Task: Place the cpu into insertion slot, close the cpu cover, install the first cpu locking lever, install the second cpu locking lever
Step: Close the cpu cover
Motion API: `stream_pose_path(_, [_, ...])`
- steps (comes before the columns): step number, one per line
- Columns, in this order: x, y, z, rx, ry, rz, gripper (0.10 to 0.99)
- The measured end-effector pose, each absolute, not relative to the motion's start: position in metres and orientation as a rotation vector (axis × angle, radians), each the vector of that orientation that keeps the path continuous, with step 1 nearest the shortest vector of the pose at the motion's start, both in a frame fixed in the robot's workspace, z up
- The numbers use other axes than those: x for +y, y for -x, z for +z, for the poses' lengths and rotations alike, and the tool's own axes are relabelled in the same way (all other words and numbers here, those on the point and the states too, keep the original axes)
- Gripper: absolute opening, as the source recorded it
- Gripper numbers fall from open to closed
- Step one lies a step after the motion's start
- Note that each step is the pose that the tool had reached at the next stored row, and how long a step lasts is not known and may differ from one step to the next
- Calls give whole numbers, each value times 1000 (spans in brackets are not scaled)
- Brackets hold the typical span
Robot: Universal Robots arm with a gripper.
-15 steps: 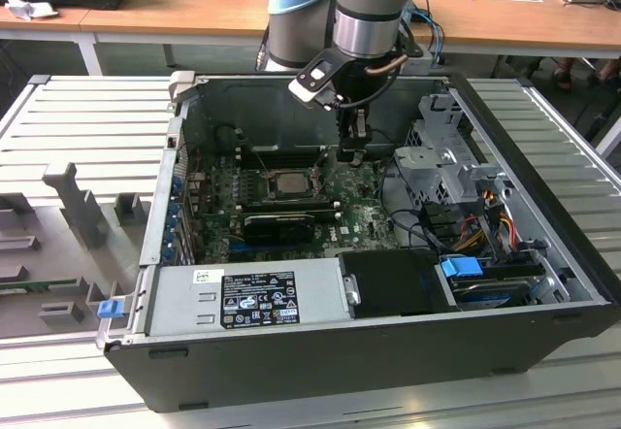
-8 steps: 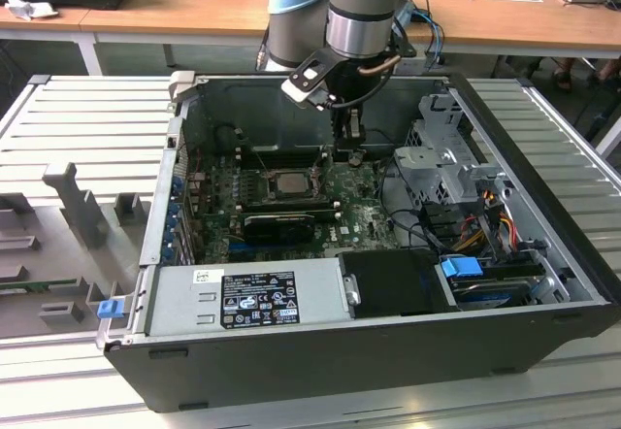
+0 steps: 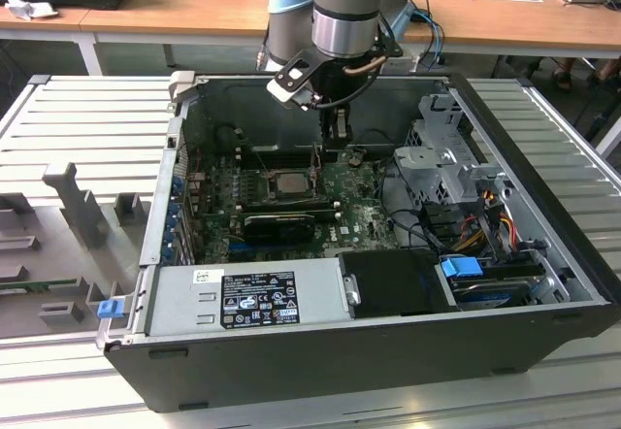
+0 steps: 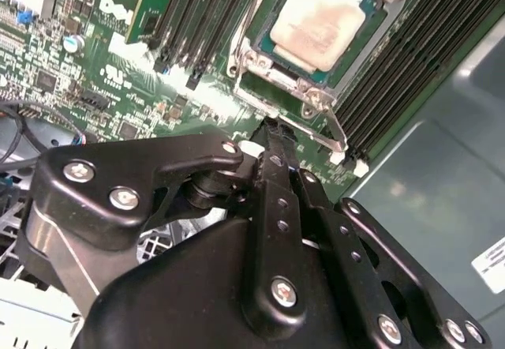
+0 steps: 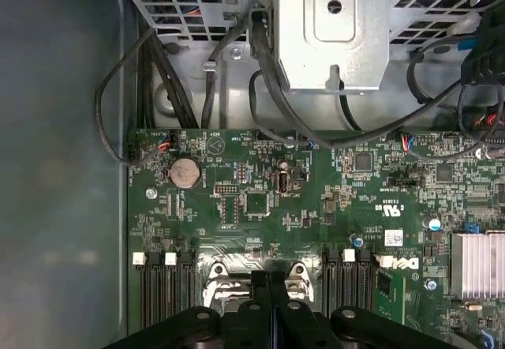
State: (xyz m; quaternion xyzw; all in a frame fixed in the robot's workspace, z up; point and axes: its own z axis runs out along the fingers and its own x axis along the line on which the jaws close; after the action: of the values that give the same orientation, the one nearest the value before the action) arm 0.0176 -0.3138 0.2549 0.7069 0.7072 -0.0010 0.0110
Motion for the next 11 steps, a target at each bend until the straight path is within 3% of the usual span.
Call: stream_pose_path(11, [-314, 0, 243, 2212, -2200, -3, 106])
